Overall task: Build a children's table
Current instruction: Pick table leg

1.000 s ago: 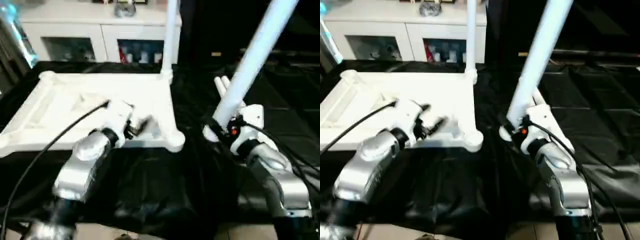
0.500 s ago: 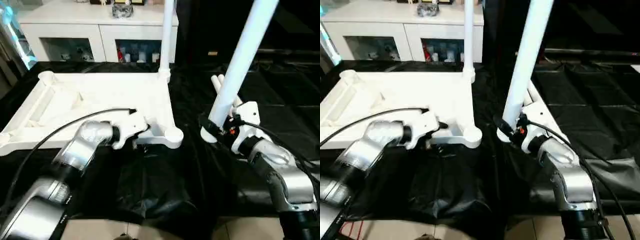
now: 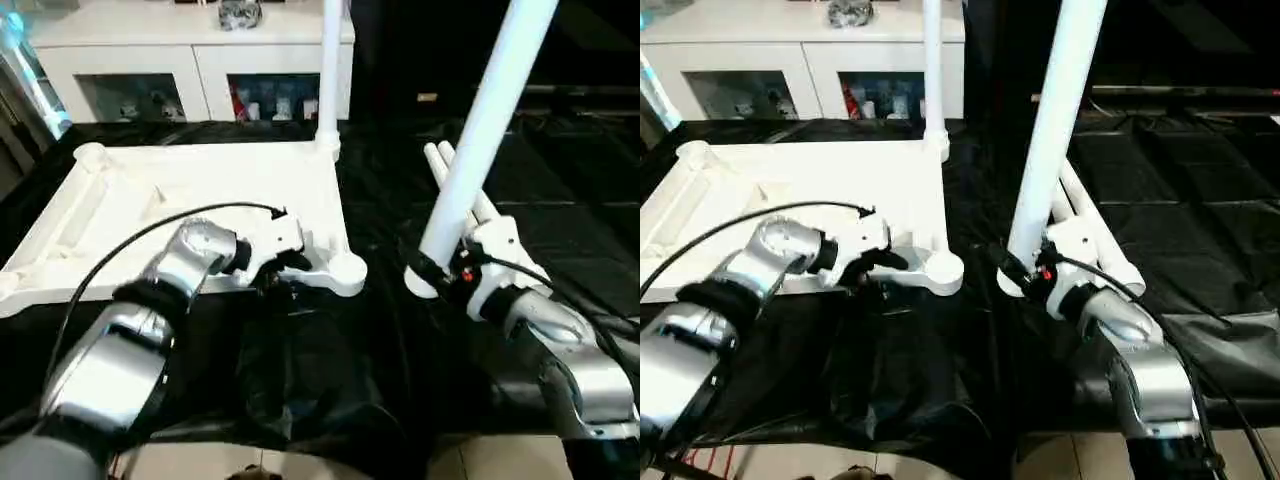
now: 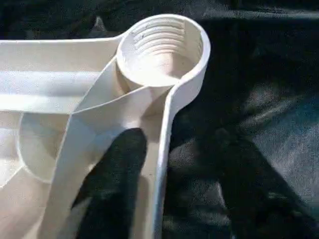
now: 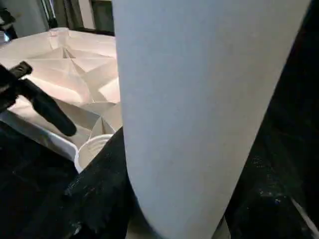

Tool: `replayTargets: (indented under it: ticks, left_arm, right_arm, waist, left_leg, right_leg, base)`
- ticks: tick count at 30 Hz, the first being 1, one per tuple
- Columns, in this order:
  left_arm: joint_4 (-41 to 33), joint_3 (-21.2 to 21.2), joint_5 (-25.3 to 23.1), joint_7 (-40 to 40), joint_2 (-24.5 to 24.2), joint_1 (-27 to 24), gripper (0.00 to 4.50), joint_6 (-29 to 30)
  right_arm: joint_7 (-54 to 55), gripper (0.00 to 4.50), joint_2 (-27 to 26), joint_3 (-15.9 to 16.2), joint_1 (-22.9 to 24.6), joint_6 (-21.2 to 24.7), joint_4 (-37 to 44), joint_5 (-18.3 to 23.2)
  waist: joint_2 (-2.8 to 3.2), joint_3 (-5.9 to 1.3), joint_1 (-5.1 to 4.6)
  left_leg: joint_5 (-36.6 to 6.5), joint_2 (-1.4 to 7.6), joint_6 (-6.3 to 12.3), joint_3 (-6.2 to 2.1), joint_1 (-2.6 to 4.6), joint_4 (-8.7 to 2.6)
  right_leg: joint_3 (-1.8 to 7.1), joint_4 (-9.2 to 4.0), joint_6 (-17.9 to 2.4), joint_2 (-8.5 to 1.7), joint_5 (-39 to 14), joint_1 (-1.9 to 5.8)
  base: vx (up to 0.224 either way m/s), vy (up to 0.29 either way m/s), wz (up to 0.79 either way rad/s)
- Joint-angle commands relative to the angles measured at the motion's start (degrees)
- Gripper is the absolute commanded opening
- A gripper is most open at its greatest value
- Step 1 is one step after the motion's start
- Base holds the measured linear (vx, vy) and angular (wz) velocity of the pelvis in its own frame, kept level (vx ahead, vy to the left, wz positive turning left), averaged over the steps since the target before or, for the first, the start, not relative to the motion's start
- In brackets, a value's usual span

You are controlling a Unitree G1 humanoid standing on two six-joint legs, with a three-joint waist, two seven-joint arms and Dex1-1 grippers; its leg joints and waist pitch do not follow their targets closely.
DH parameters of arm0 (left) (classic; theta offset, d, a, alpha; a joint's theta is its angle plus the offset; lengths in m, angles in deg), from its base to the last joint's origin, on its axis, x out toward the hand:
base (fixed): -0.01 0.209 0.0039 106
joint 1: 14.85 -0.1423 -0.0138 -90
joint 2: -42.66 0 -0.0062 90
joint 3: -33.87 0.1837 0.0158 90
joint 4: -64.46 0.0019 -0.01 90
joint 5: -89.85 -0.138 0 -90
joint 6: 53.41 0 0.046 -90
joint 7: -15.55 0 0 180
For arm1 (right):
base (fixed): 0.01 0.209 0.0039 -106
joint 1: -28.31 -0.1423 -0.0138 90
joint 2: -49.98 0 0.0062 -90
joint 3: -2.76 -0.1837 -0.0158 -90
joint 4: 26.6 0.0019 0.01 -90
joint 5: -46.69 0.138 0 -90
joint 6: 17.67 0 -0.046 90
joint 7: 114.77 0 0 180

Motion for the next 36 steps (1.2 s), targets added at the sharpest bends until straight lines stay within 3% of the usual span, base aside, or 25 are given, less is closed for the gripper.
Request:
replayTargets:
  ticks: [1,2,3,4,6,10,11,20,26,27,31,36]
  left_arm:
    - [2.15,-0.38,-1.01,-0.76,0.4,1.38,2.31,-1.01]
    - [2.79,-0.39,-1.21,-1.04,0.55,1.73,2.08,-1.16]
    - [3.83,-0.29,-1.72,-1.83,0.71,2.27,2.08,-1.35]
    - [3.89,-0.28,-1.76,-1.88,0.71,2.29,1.98,-1.38]
    - [5.89,-0.14,-2.86,-2.85,0.88,3.11,1.79,-2.19]
    - [7.11,-0.44,-3.23,-3.5,0.95,3.45,1.55,-2.21]
    - [7.38,-0.58,-3.26,-3.76,1.03,3.54,1.45,-2.0]
    - [9.09,-1.26,-4.26,-3.43,1.18,3.51,0.92,-2.5]
    - [8.87,-2.54,-3.42,-2.44,1.06,2.96,0.38,-1.74]
    - [8.51,-4.14,-1.92,-1.85,1.38,2.79,0.29,-0.69]
    - [8.07,-3.78,-2.39,-1.84,1.22,2.16,0.07,0.6]
    - [4.34,-4.93,-1.64,-6.52,2.28,-0.94,0.01,3.68]
  right_arm:
    - [0.58,1.94,0.57,-0.65,0.21,0.73,1.89,-0.11]
    - [0.7,1.94,0.61,-0.69,0.36,0.7,1.99,-0.17]
    - [0.89,1.94,0.71,-0.59,0.78,0.74,2.38,-0.37]
    - [0.9,1.94,0.71,-0.58,0.81,0.75,2.41,-0.38]
    - [1.16,1.94,0.7,-0.4,1.46,0.99,3.28,-0.47]
    - [1.45,1.94,0.68,-0.41,1.61,1.17,3.61,-0.46]
    - [1.45,1.94,0.74,-0.51,1.56,1.18,3.55,-0.42]
    - [1.81,1.94,0.67,-0.11,1.29,1.69,3.94,-0.49]
    - [2.0,1.94,0.47,0.13,1.38,1.62,3.86,-0.53]
    - [2.04,1.94,0.45,0.17,1.24,1.54,3.64,-0.64]
    - [2.27,1.94,0.21,-0.1,0.86,1.31,3.19,-0.59]
    - [4.41,1.94,-0.98,-2.12,-0.4,0.95,2.09,-0.02]
  waist:
    - [4.01,-3.87,0.25]
    - [1.78,-3.56,-0.38]
    - [1.15,-3.51,-0.55]
    - [0.9,-3.76,-0.41]
    - [1.46,-3.91,-0.08]
    - [1.69,-3.99,-0.29]
    - [2.24,-3.96,-0.54]
    - [2.1,-3.81,-0.49]
    - [1.65,-3.75,-0.45]
    - [1.62,-3.81,-0.41]
    - [1.42,-3.96,-0.38]
    - [1.54,-4.08,-0.57]
  left_leg:
    - [-13.09,3.65,0.79,-1.98,2.34,-4.2]
    - [-14.47,3.8,0.84,-1.65,2.29,-4.77]
    - [-17.18,3.7,0.03,-1.83,2.36,-5.04]
    - [-15.36,3.45,0.84,-1.5,2.42,-4.53]
    - [-9.37,3.28,3.44,-1.3,1.69,-4.11]
    - [-8.38,3.53,4.77,-1.5,1.65,-4.24]
    - [-9.45,3.65,4.64,-1.52,1.88,-4.33]
    - [-11.55,3.68,3.85,-1.44,1.98,-4.51]
    - [-11.21,3.7,3.89,-1.41,1.87,-4.61]
    - [-10.52,3.68,4.1,-1.38,1.84,-4.59]
    - [-7.81,3.67,5.51,-1.41,1.49,-4.42]
    - [-6.38,3.45,7.05,-1.2,1.35,-4.08]
  right_leg:
    - [2.36,-3.98,-17.14,-5.42,1.07,1.41]
    - [2.29,-5.11,-16.76,-4.91,1.08,1.41]
    - [2.18,-4.94,-17.11,-4.88,-0.98,1.94]
    - [2.36,-5.02,-17.4,-5.26,-0.51,1.91]
    - [2.26,-4.96,-17.06,-5.51,1.7,2.13]
    - [1.94,-4.7,-16.77,-5.28,3.49,2.03]
    - [1.9,-4.88,-16.8,-5.18,3.29,1.83]
    - [2.04,-5.12,-17.19,-5.38,0.6,1.79]
    - [2.09,-5.16,-17.01,-5.45,0.32,1.72]
    - [2.05,-5.03,-17.04,-5.44,1.08,1.74]
    - [1.94,-4.63,-17.14,-5.58,4.2,1.95]
    - [1.77,-4.57,-17.17,-5.5,6.04,1.78]
  base:
    - [0.0,0.0,0.0]
    - [0.0,0.0,0.0]
    - [0.0,0.0,0.0]
    - [0.0,0.0,0.0]
    - [0.0,0.0,0.0]
    - [0.0,0.0,0.0]
    - [0.0,0.0,0.0]
    - [0.0,0.0,0.0]
    - [0.0,0.0,0.0]
    - [0.0,0.0,0.0]
    - [0.0,0.0,0.0]
    - [0.0,0.0,0.0]
